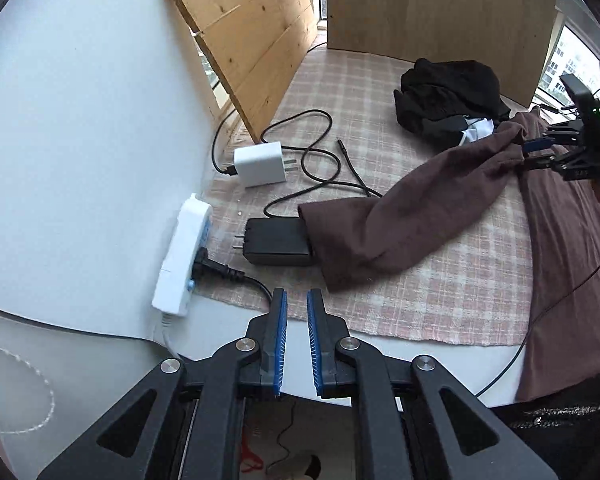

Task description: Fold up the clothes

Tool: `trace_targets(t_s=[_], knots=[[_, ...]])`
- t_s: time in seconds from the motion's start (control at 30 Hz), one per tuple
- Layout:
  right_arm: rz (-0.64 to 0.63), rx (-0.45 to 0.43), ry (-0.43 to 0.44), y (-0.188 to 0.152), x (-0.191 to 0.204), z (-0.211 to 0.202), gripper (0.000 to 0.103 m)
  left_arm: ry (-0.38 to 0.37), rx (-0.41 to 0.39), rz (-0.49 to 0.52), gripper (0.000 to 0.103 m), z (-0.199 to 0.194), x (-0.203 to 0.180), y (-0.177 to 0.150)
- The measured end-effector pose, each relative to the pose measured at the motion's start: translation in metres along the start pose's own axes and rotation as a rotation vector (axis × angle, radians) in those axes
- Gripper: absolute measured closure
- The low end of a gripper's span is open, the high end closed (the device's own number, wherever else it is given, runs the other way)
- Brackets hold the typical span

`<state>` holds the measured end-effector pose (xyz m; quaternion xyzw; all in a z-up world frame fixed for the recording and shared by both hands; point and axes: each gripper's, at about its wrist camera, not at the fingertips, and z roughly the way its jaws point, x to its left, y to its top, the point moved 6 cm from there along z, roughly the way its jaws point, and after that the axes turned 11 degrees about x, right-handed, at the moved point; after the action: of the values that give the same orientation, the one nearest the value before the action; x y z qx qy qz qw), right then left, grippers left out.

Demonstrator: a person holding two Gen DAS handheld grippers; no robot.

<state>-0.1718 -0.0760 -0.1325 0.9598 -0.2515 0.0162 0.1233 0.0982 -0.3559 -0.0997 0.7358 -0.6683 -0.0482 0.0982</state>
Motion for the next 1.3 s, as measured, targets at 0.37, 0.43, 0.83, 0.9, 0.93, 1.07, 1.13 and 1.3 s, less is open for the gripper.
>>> trace_targets(t_s=[0.37, 0.43, 0.83, 0.9, 0.93, 1.07, 1.13, 1.3], knots=[[-0.214, 0.135, -0.202, 0.019, 0.026, 0.048, 0.098, -0.097, 0.045, -0.022, 0.092, 0.045, -0.009, 0.000], [-0.203, 0.092, -0.192, 0.010, 0.026, 0.025, 0.099, -0.122, 0.045, -0.026, 0.092, 0.048, -0.012, -0.001], [-0.122, 0.088, -0.203, -0.040, 0.006, -0.006, 0.099, -0.272, 0.079, 0.026, 0.087, 0.084, -0.062, 0.012], [-0.112, 0.092, -0.201, -0.042, 0.002, -0.006, 0.099, -0.274, 0.075, 0.047, 0.085, 0.085, -0.071, 0.014], [-0.107, 0.094, -0.201, -0.043, 0.000, -0.006, 0.099, -0.277, 0.070, 0.054, 0.085, 0.085, -0.074, 0.015], [-0.087, 0.104, -0.202, -0.045, -0.002, -0.003, 0.098, -0.293, 0.050, 0.063, 0.085, 0.085, -0.083, 0.020], [-0.092, 0.102, -0.208, -0.046, 0.001, -0.005, 0.099, -0.294, 0.045, 0.063, 0.096, 0.086, -0.083, 0.023], [-0.055, 0.041, -0.214, -0.036, 0.003, -0.016, 0.099, -0.257, 0.007, 0.065, 0.097, 0.047, -0.062, 0.022]])
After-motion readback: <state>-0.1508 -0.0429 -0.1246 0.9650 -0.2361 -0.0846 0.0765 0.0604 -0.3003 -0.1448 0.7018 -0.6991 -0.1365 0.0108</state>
